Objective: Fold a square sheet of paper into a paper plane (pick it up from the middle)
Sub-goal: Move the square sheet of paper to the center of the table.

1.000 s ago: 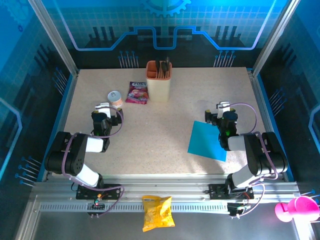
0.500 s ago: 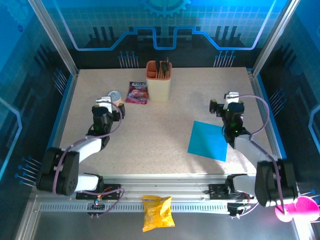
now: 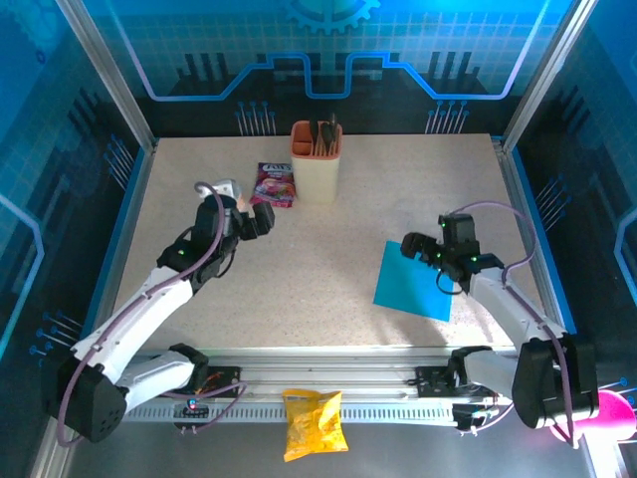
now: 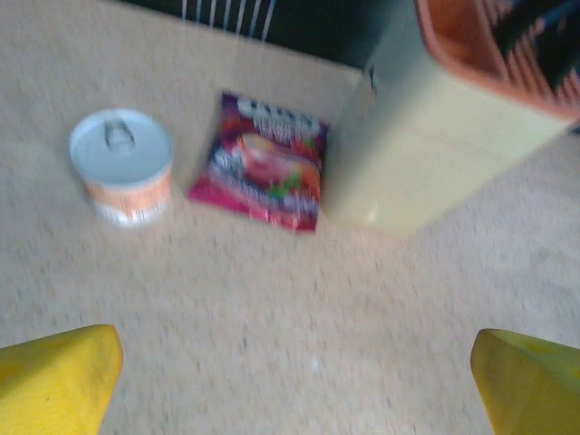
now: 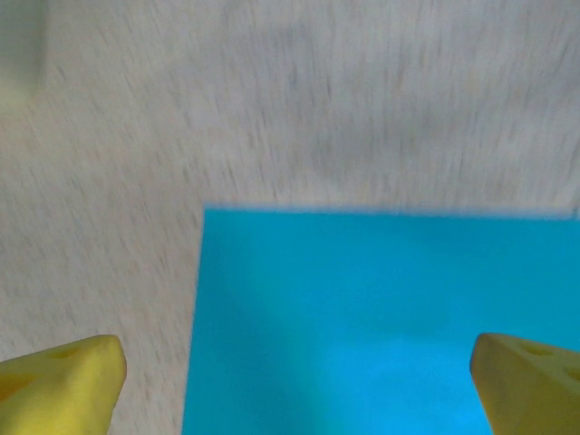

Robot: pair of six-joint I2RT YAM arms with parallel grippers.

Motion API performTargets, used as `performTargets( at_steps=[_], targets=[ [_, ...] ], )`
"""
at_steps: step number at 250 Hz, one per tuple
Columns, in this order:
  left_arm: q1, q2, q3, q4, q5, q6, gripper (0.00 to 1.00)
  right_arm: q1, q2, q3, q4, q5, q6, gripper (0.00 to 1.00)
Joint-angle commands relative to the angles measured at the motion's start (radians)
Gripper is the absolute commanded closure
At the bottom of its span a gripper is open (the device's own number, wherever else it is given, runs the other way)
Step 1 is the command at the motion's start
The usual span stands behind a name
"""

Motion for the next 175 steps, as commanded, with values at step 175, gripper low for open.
performTargets(
  at_steps=[175],
  targets=[
    [-0.109,-0.214,-0.108,-0.228,0.014,-0.148,0.00,0.467,0.367,0.039,0.094,0.155,0.379,0.01]
  ],
)
